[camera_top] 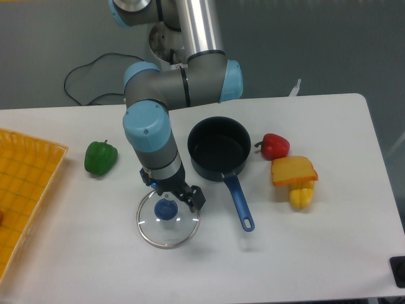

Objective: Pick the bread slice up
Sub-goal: 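Move the gripper from the glass lid over to the bread slice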

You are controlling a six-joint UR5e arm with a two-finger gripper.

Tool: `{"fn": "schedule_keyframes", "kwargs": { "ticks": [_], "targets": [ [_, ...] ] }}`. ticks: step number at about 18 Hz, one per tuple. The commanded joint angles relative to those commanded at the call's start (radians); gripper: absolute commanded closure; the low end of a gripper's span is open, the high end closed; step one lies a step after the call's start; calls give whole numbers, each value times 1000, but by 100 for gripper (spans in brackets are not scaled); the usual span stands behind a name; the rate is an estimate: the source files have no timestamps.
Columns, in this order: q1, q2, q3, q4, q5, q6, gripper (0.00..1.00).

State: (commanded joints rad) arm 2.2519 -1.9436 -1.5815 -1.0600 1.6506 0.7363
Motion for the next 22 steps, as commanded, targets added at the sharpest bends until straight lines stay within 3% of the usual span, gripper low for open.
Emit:
{"fn": "schedule_keyframes", "kwargs": {
  "ticks": [5,10,15,22],
  "targets": [
    [18,12,0,-3,11,25,0],
    [72,46,25,-41,110,34,0],
    [165,54,8,-74,100,362,0],
    [333,54,18,-75,87,587,0]
  ]
}}
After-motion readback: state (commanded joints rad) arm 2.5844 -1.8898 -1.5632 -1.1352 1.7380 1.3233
